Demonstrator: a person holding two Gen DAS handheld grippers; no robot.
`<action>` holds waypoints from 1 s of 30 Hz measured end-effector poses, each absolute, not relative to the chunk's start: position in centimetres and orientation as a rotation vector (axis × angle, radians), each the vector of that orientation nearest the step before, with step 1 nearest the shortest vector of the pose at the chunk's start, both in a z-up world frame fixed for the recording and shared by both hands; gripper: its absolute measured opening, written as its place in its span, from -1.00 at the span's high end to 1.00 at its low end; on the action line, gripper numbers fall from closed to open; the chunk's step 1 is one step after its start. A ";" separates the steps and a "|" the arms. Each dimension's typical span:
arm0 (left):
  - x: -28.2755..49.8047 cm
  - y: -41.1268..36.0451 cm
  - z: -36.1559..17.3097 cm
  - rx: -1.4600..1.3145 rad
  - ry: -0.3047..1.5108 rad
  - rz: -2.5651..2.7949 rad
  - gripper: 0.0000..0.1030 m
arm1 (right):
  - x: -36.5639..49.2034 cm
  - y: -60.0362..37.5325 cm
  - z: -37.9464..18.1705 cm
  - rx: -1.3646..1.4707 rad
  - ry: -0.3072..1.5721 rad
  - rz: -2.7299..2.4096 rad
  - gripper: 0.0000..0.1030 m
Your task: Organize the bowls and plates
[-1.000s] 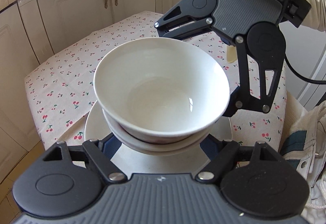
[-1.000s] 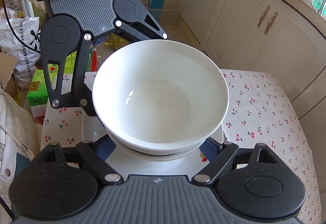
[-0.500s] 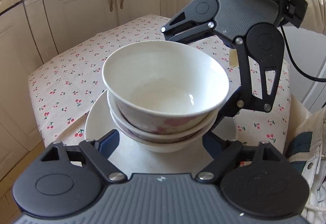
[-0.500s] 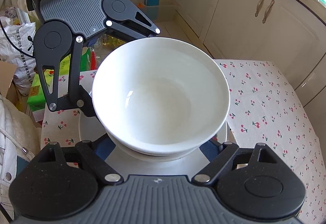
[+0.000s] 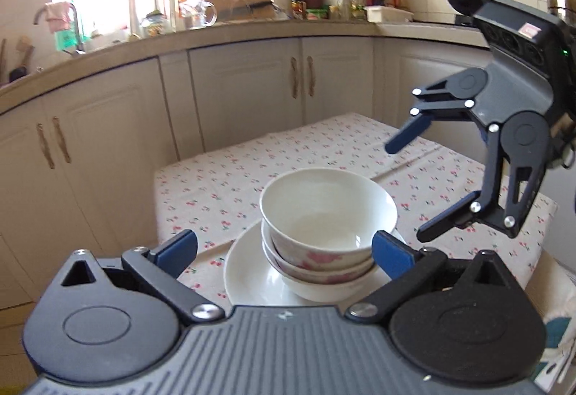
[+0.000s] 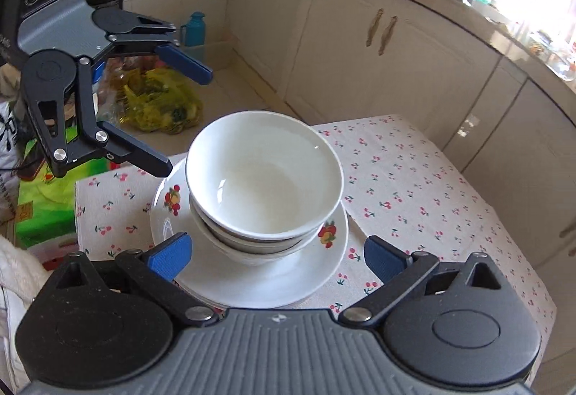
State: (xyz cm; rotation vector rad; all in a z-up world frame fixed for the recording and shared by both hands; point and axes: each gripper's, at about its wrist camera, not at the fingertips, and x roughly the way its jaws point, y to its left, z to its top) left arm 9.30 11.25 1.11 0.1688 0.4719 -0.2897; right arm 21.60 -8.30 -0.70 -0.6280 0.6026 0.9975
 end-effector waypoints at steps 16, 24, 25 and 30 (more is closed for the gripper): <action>2.8 6.2 0.6 -0.065 0.461 0.049 -0.99 | 13.9 -12.2 -2.5 -0.230 0.701 0.412 -1.00; 0.6 4.2 1.6 0.045 0.504 0.153 -0.99 | 10.4 -13.2 -2.3 -0.165 0.690 0.374 -1.00; 0.4 4.0 1.8 0.036 0.503 0.153 -0.99 | 10.1 -13.2 -2.3 -0.168 0.688 0.371 -1.00; 0.4 3.7 2.3 -0.001 0.534 0.133 -0.99 | 9.5 -13.0 -2.0 -0.185 0.663 0.362 -1.00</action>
